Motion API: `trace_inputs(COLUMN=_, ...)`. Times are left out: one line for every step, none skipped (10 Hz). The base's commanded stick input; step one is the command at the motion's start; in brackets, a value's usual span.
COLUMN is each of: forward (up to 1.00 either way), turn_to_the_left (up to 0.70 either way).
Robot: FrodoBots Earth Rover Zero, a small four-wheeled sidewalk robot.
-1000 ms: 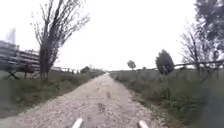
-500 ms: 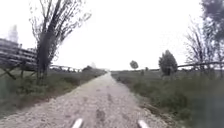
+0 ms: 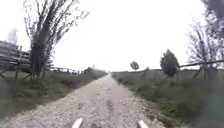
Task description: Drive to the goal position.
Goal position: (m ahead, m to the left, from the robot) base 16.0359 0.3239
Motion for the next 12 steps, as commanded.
trace_inputs(forward=0.7, turn_to_the_left=0.0)
trace_inputs(forward=0.7, turn_to_the_left=0.0)
trace_inputs(forward=0.7, turn_to_the_left=0.0)
trace_inputs(forward=0.7, turn_to_the_left=0.0)
trace_inputs(forward=0.7, turn_to_the_left=0.0)
trace_inputs(forward=0.7, turn_to_the_left=0.0)
trace_inputs(forward=0.7, turn_to_the_left=0.0)
trace_inputs(forward=0.7, turn_to_the_left=0.0)
trace_inputs(forward=0.7, turn_to_the_left=0.0)
trace_inputs(forward=0.7, turn_to_the_left=0.0)
trace_inputs(forward=0.7, turn_to_the_left=0.0)
trace_inputs(forward=0.7, turn_to_the_left=0.0)
